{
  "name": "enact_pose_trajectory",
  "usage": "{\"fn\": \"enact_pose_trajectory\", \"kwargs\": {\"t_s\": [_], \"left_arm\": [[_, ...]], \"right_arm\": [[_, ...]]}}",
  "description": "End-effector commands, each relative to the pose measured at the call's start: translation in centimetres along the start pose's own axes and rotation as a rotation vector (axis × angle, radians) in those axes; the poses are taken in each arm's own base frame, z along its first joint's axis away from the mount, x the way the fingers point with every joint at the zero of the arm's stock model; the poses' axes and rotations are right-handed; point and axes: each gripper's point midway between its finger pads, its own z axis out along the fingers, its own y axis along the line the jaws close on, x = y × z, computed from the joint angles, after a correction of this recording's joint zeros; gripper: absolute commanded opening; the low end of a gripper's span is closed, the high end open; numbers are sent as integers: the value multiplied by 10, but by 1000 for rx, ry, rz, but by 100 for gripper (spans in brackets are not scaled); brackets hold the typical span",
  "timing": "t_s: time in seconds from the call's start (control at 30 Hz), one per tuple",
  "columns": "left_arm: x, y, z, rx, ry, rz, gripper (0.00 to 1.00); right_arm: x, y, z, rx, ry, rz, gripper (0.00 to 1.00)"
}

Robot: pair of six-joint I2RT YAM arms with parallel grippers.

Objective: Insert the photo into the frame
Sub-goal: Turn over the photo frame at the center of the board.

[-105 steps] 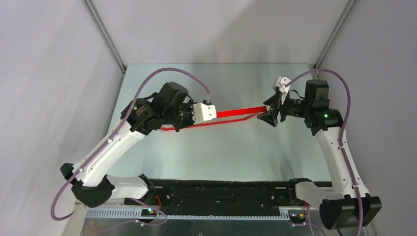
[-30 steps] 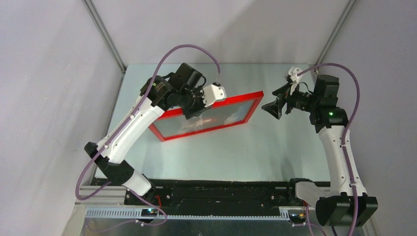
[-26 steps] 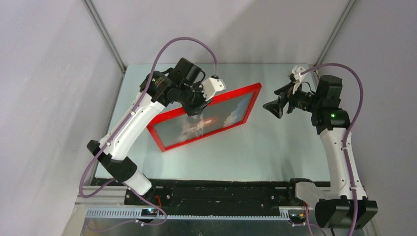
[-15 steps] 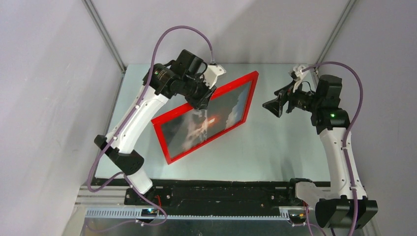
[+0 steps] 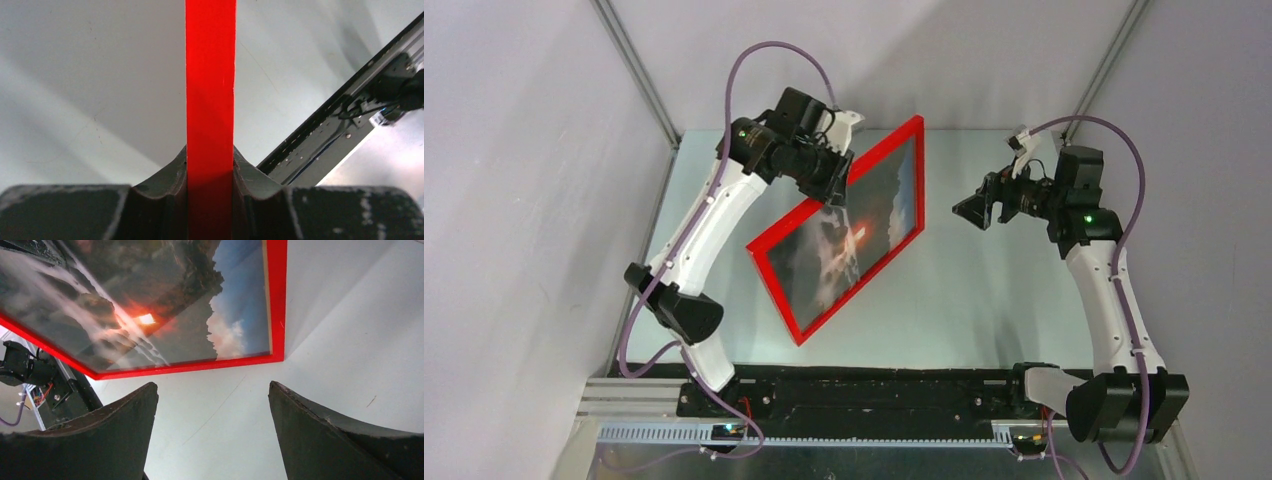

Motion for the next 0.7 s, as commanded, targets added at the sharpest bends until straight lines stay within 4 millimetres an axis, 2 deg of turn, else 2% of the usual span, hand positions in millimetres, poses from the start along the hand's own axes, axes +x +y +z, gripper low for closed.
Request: {"fn": "enact_pose_trajectory", "kwargs": {"t_s": [0.0,0.2,0.23,0.33,0.53,0.67], "left_arm": [[-53,-4,-26,91,-227,-82,0],[-60,12,-25,132,-295,-191,0],[-59,18,-19,130,-303,-216,0],[-59,23,-18,133,-332,-265,0],[-56,49,-6,115,-378,-385,0],[-54,64,-6,101,-415,-451,0]], "right_arm": [[-9,-9,7,28,-34,18,85],[-1,-20,15,54,-14,52,84],[0,-22,16,54,-10,60,84],[1,-23,20,47,-8,69,83],[5,-28,26,42,3,105,83],[10,-33,31,42,14,127,83]]}}
